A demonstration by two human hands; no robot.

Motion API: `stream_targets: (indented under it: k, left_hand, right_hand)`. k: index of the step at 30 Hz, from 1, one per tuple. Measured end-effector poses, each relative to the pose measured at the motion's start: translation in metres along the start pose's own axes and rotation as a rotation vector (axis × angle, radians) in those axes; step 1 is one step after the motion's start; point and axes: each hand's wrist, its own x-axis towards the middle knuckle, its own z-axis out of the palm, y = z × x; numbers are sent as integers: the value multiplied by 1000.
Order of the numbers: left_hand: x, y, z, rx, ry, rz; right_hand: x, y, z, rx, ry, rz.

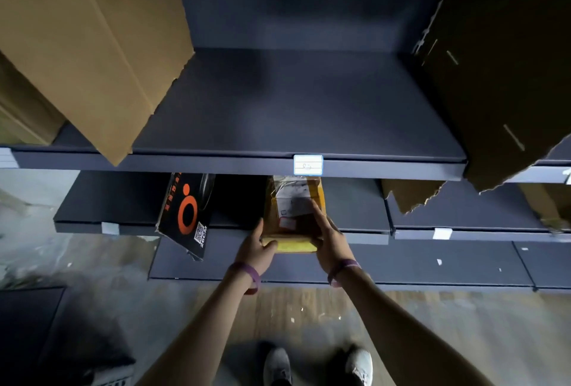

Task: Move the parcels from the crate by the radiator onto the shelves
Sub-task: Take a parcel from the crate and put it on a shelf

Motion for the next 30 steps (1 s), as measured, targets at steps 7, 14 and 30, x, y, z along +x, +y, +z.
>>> stream_targets:
  k: [7,14,30]
  left_hand:
    - [-7,-13,5,3,-9,-30]
    - [-38,-46,21,202,-35,57]
    - [9,-18,11,470,-69,168]
  right_hand:
    - [-19,14,8,-26,87,48]
    - [-65,36,24,-162,62,159]
    - [-11,23,10,-499,-169,73]
